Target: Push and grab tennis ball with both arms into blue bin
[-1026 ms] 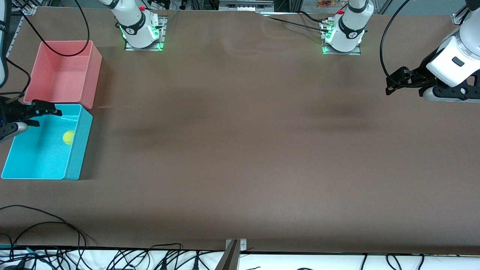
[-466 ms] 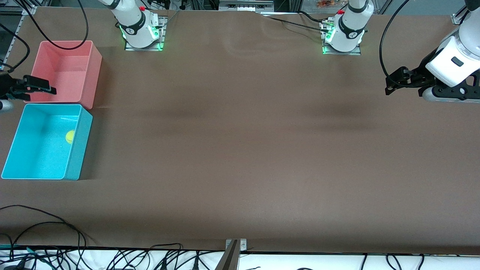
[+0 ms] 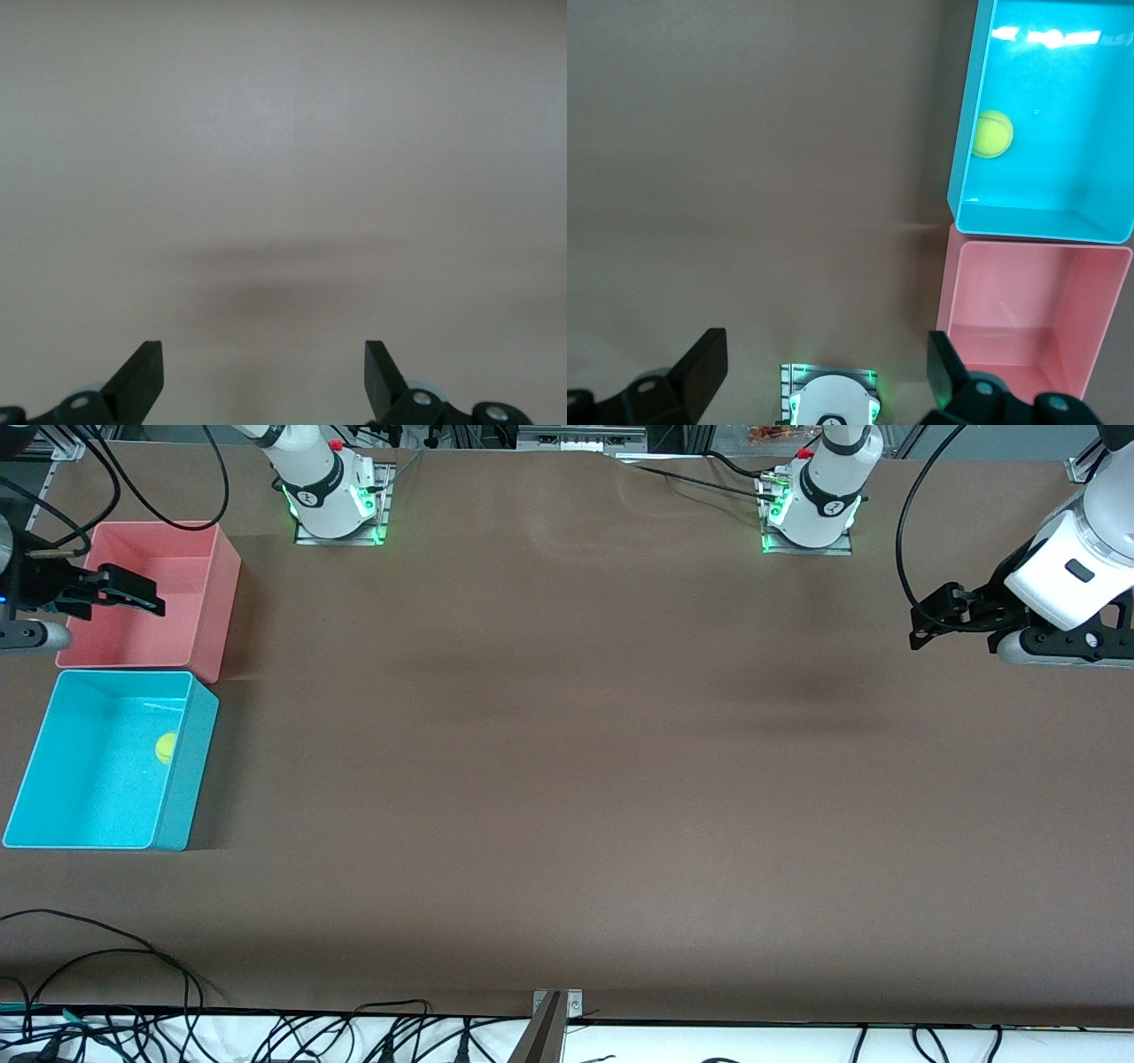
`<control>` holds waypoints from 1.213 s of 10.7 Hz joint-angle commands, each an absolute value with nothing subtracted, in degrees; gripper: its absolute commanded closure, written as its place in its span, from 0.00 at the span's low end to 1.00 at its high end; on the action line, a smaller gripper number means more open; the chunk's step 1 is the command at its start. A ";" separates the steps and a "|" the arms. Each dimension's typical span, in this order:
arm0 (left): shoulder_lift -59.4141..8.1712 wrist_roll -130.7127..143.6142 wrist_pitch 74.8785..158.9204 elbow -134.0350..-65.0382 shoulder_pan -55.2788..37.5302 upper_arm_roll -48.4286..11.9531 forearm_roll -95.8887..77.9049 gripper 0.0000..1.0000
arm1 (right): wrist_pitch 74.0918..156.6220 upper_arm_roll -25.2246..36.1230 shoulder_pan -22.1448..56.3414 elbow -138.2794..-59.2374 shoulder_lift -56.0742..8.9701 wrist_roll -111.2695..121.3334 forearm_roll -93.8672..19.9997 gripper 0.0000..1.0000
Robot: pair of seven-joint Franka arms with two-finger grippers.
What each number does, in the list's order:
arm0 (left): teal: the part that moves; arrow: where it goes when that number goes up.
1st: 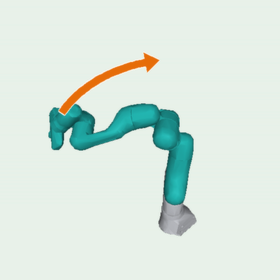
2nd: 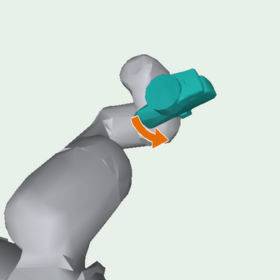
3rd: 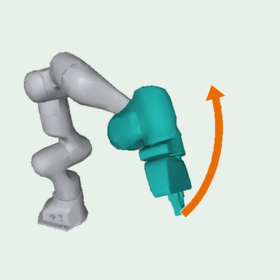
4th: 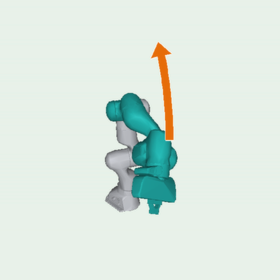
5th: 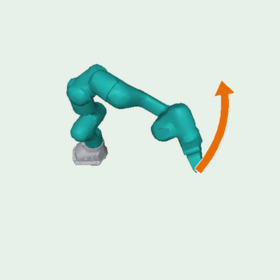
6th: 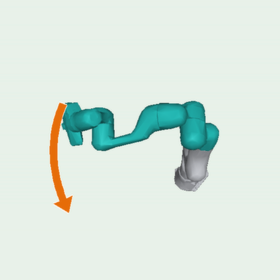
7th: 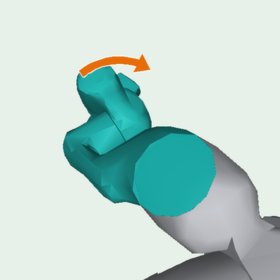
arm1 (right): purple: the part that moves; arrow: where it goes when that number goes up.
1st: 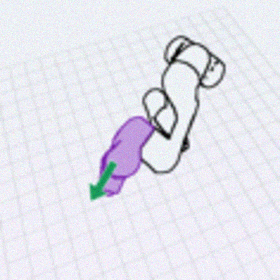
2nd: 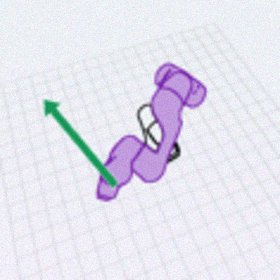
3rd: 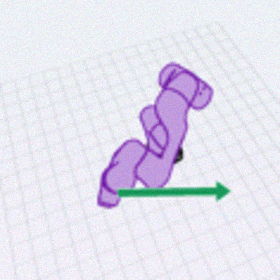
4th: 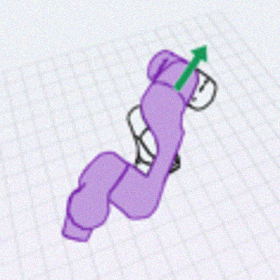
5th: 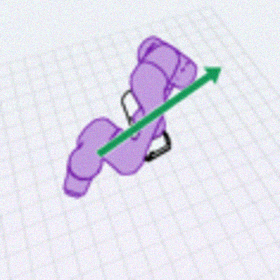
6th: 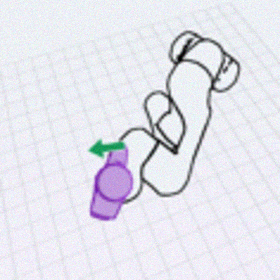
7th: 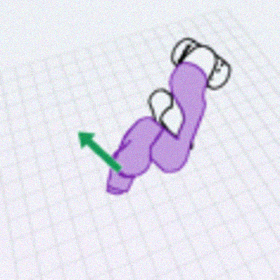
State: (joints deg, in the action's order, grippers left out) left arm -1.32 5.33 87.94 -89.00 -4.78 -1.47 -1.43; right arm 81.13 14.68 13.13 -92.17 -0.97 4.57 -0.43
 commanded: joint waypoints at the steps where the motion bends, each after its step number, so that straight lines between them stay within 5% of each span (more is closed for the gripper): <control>1: -0.44 4.83 88.59 -90.00 -4.57 -1.32 -2.46 0.00 | 84.19 12.48 11.79 -92.81 -0.09 2.28 1.14 0.00; 6: -0.44 4.83 88.51 -90.00 -4.48 -1.32 -2.46 0.00 | 84.03 10.81 4.94 -92.46 2.98 3.95 0.44 0.00; 13: -0.70 4.83 87.98 -90.18 -4.13 -1.23 0.60 0.00 | 84.29 11.07 6.68 -94.83 3.60 2.20 0.79 0.00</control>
State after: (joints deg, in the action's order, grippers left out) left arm -1.32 5.33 87.88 -89.10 -4.46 -1.21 -1.43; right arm 83.82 11.22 6.54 -93.13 3.12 2.95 0.37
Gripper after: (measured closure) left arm 0.000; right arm 0.000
